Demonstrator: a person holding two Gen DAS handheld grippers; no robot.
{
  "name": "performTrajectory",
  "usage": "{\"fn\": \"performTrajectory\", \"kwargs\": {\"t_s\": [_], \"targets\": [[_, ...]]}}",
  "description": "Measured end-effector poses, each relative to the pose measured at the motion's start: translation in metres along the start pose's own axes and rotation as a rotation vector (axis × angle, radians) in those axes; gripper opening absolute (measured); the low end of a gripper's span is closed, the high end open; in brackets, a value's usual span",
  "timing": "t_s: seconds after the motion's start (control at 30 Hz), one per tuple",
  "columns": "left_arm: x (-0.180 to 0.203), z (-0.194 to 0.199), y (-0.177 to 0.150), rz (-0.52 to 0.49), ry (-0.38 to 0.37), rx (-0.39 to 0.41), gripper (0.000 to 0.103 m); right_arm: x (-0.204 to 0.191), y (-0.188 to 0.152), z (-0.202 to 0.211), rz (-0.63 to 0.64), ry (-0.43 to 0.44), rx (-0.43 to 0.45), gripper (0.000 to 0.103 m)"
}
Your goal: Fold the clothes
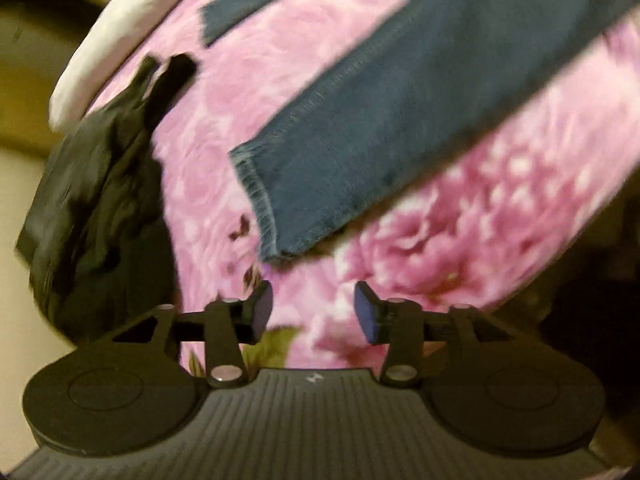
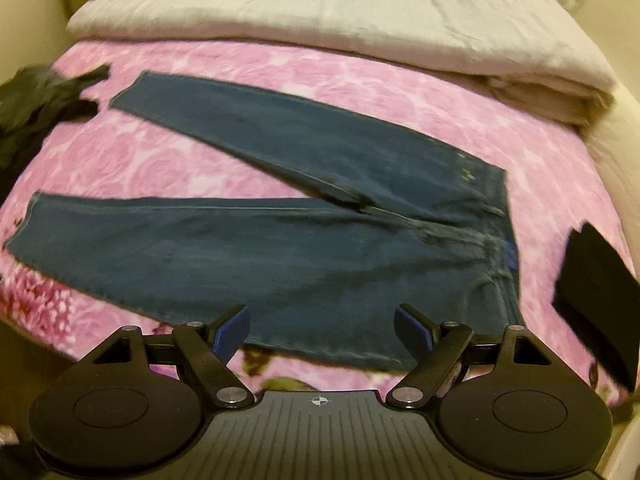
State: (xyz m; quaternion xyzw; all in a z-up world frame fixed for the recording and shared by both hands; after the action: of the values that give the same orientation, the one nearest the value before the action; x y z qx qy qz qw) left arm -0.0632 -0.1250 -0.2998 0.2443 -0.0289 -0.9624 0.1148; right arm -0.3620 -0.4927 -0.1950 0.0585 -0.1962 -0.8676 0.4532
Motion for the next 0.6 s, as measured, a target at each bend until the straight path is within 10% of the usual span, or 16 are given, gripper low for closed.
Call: {"fn": "performTrajectory", "kwargs": {"t_s": [0.23,0.6], "targets": [[0.022,0.109,0.028,0.348,-0.098,0.060,0.068,0.069,-0.019,0.020,-0.098,0.057,0.025,0.082],[0.105,0.194,0.092,0.354,-0.113,0.157,0.082,0.153,-0.057,0.045,-0.114,0.044,0.007,0.083]]}}
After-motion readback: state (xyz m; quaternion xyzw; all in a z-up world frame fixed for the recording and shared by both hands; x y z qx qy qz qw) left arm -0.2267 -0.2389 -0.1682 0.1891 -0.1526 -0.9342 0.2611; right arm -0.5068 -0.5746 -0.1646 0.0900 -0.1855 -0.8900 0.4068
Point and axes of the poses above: each gripper's, at about its wrist camera, not at the fingertips, and z roughly against the way its jaws point, x to its right, y to its top, the point moved 9 cm from there along -z, roughly the way its jaws point, and after that the axes turned 4 degrees about -x, right-handed, at the moved point
